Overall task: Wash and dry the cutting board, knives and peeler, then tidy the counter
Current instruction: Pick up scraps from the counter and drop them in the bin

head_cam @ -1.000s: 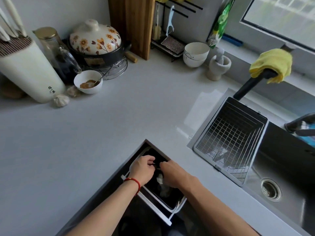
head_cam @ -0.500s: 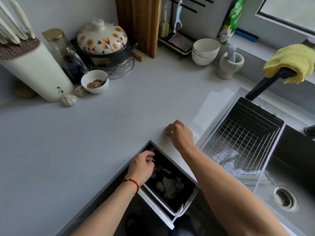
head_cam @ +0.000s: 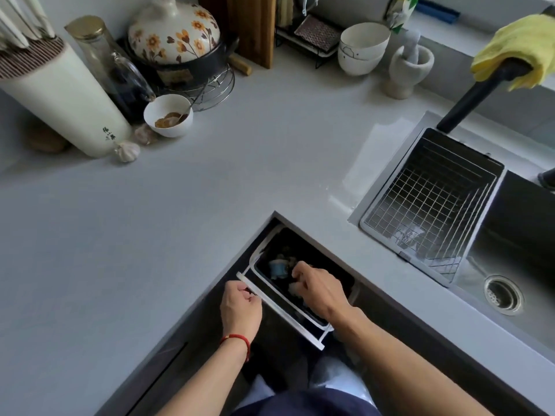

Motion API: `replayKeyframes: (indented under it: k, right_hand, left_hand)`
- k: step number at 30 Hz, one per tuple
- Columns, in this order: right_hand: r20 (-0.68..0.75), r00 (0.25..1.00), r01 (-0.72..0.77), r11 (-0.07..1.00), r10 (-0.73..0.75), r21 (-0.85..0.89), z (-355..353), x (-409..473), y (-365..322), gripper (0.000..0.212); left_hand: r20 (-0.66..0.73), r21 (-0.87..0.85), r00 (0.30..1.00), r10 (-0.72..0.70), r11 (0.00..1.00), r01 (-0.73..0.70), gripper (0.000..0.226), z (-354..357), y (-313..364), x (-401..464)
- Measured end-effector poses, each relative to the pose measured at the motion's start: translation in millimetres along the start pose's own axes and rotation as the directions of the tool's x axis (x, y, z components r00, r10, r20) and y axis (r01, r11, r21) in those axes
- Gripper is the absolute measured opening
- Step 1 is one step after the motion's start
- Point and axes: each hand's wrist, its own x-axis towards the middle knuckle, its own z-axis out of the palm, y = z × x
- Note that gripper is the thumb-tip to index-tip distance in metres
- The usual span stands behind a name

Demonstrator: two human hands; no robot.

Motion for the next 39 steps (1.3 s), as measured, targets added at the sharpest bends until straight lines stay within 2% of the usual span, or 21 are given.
replayKeyframes:
  k: [2,4,6,8,11,13,16,18,20,21,24,27,29,32,34,36,39]
  right_hand:
    - [-0.026,0.997,-0.078,0.997,0.078,0.013,11.4,-10.3,0.5,0.012]
    - [-0.079,0.984,-0.157,0.987,0.160,0.041,18.6,-16.5,0.2,0.022]
    - [-0.098,0.974,-0.190,0.973,0.204,0.134,24.5,-22.3,-0.9,0.017]
    - [-0.084,0.976,-0.173,0.951,0.200,0.256,27.9,-27.6,-1.5,0.011]
    - [-0.089,0.986,-0.098,0.928,0.139,0.359,32.0,-32.5,-6.0,0.005]
    - [-0.092,0.989,-0.072,0.916,0.117,0.395,32.6,-32.0,-14.4,0.021]
    - [-0.117,0.990,-0.011,0.858,0.083,0.513,23.8,-24.3,-26.6,0.032]
    - [-0.116,0.991,0.025,0.785,0.060,0.619,15.7,-17.5,-30.7,0.020]
    - [-0.105,0.985,-0.025,0.725,0.135,0.689,5.4,-11.5,-30.0,0.009]
    - [-0.109,0.975,-0.062,0.708,0.194,0.703,1.9,-8.1,-27.5,0.012]
    - [-0.170,0.927,-0.160,0.761,0.335,0.629,-1.0,0.3,-13.5,0.024]
    - [-0.090,0.980,-0.117,0.876,0.179,0.467,11.4,-0.2,-9.0,0.010]
    - [-0.009,0.998,-0.057,0.940,0.064,0.336,25.5,-1.5,-16.7,0.018]
    - [-0.003,0.999,0.037,0.984,-0.037,0.177,41.3,3.7,-37.6,0.032]
    - [0.000,0.998,0.063,0.985,-0.064,0.162,47.3,9.0,-48.7,0.030]
    - [0.000,0.998,0.068,0.983,-0.069,0.173,47.1,12.5,-53.9,0.016]
    - [-0.079,0.996,-0.025,0.956,0.050,0.291,41.8,15.5,-41.1,0.016]
  left_hand:
    - [0.106,-0.024,0.994,-0.032,0.999,0.035,0.029,1.2,-7.9,-2.6]
    - [0.143,-0.018,0.989,0.039,0.999,-0.037,0.031,2.1,-10.5,-4.3]
    - [0.157,-0.018,0.980,0.119,0.993,-0.118,0.033,-0.3,-9.4,-4.9]
    - [0.181,-0.084,0.974,0.136,0.989,-0.123,0.034,-3.6,-3.8,-1.1]
    - [0.270,-0.312,0.961,0.054,0.949,0.034,0.032,-6.9,9.2,8.3]
    - [0.341,-0.412,0.940,0.027,0.903,0.123,0.032,-7.6,17.8,14.8]
    - [0.408,-0.455,0.912,0.043,0.875,0.163,0.032,-4.1,31.4,19.4]
    - [0.457,-0.482,0.888,0.044,0.851,0.206,0.030,-2.9,40.4,22.0]
    - [0.511,-0.489,0.858,0.044,0.836,0.249,0.029,-2.3,52.3,27.5]
    - [0.520,-0.480,0.853,0.040,0.840,0.253,0.028,-3.9,58.1,32.0]
    - [0.469,-0.361,0.882,0.048,0.922,0.142,0.027,-15.3,71.6,53.0]
    - [0.461,-0.237,0.887,0.031,0.967,0.090,0.027,-29.0,66.8,63.3]
    - [0.421,-0.182,0.907,0.011,0.981,0.072,0.026,-32.0,55.6,60.6]
    - [0.330,-0.146,0.944,-0.010,0.987,0.061,0.024,-33.0,33.4,53.0]
    - [0.277,-0.126,0.960,-0.025,0.990,0.062,0.022,-35.4,20.2,50.2]
    - [0.234,-0.118,0.971,-0.051,0.990,0.080,0.023,-37.2,9.6,49.5]
    - [0.158,-0.126,0.982,-0.100,0.985,0.121,0.024,-33.1,-5.0,44.1]
